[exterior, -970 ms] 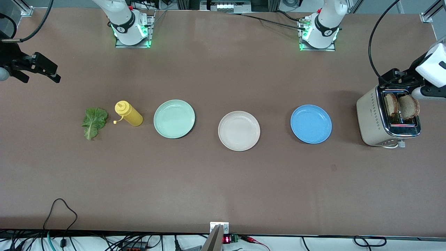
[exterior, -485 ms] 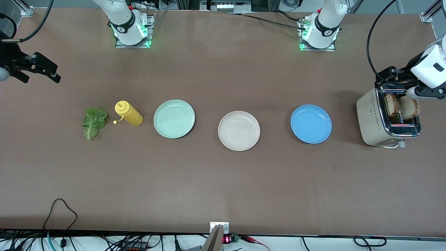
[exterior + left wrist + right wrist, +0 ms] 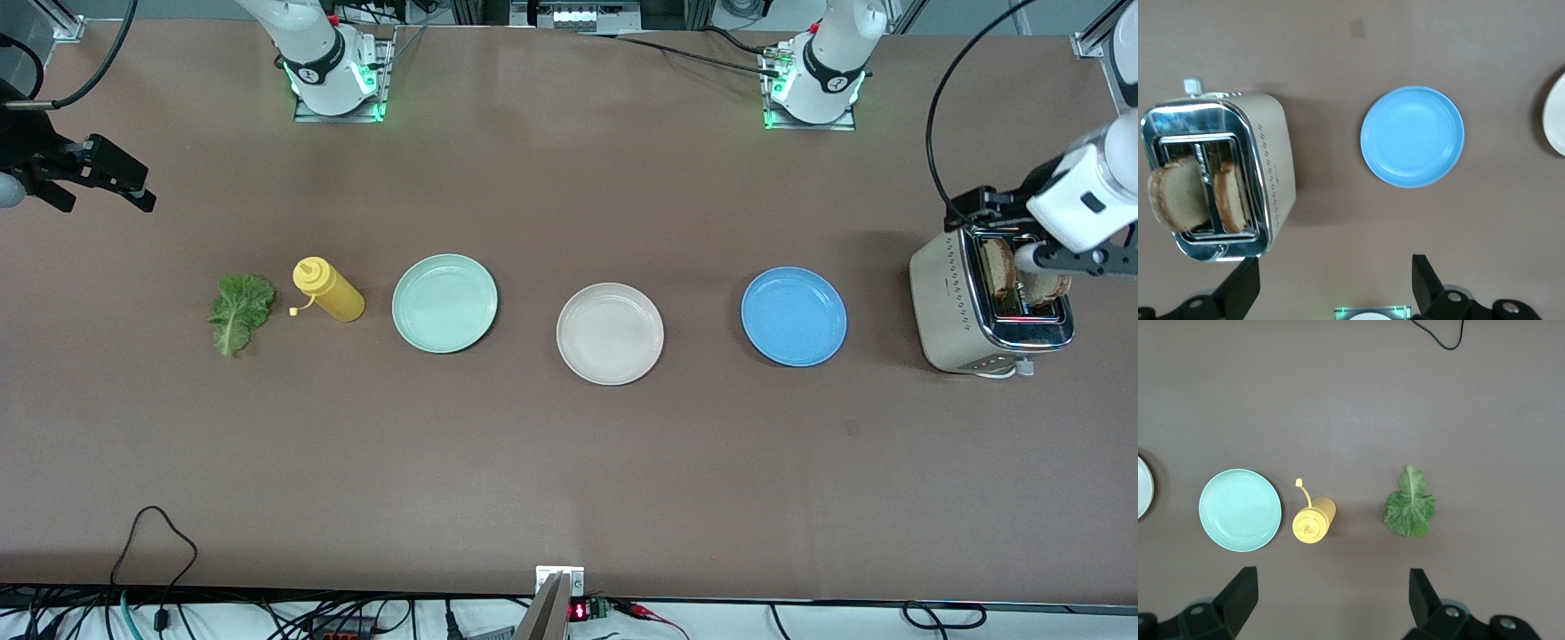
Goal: Make sandwich in beige plate with both arms
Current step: 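Move the left gripper down over the bread slices in the toaster, then grasp the outer toast slice with the left gripper and lift it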
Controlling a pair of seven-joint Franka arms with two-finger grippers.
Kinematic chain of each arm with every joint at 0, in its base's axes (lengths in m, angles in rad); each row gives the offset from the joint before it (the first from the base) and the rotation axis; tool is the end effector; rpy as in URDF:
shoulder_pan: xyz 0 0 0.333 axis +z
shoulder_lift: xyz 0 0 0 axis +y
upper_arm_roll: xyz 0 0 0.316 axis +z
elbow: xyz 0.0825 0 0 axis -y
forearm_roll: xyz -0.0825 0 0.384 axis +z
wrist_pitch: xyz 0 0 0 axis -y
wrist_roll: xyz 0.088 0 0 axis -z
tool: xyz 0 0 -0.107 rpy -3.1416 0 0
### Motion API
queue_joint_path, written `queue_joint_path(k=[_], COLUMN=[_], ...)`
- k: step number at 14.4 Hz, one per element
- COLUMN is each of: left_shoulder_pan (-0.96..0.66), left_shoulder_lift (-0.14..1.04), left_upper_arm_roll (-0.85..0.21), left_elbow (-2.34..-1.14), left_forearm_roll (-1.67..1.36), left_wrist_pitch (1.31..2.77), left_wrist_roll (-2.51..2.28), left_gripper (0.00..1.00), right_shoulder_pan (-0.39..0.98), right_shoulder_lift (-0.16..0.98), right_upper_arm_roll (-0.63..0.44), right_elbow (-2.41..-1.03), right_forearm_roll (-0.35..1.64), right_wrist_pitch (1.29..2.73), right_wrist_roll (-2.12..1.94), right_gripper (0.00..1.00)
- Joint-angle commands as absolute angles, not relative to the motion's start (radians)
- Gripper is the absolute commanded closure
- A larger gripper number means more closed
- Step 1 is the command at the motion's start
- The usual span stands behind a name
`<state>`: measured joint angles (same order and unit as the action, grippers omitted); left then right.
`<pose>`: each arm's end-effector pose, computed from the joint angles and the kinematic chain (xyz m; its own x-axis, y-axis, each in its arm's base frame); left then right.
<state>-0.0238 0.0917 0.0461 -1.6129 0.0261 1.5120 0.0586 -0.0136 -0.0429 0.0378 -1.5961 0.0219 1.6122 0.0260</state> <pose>0.5684 0.0146 0.5489 0.9806 -0.0345 -0.1927 -0.0389 -0.9991 -0.0188 0.5453 0.0159 0.6399 0.9983 -0.0027 0.0584 -0.0014 -0.9998 -0.0218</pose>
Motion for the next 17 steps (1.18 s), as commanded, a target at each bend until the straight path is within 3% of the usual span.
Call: queue_joint_path(k=[1,4,9,17], left_shoulder_pan=[-0.003,0.003,0.086,0.170], left_shoulder_lift=[0.208,0.219,0.196,-0.001], left_upper_arm_roll=[0.054,0.052,0.052,0.052], left_elbow=[-1.438,-1.439,-1.560,-2.084], left_forearm_roll=[0.072,0.106,0.109,0.195], left_wrist_pitch=[1.460,1.404,1.408,2.018], left_wrist_roll=[0.067,0.075,0.080,0.247], left_gripper=[0.00,0.00,0.00,0.01], right_shoulder_pan=[-0.025,-0.025,-0.025,-0.025], right_shoulder_lift=[-0.046,-0.049,-0.049,-0.049], right_upper_arm_roll=[0.041,0.041,0.041,0.041], right_elbow=[-1.601,-1.600,-1.601,-1.600], right_forearm_roll=[0.040,0.040,0.040,0.040], right_wrist_pitch=[1.621,1.621,1.621,1.621], right_wrist_roll=[0.012,0.012,0.012,0.012], right_gripper=[0.00,0.00,0.00,0.00])
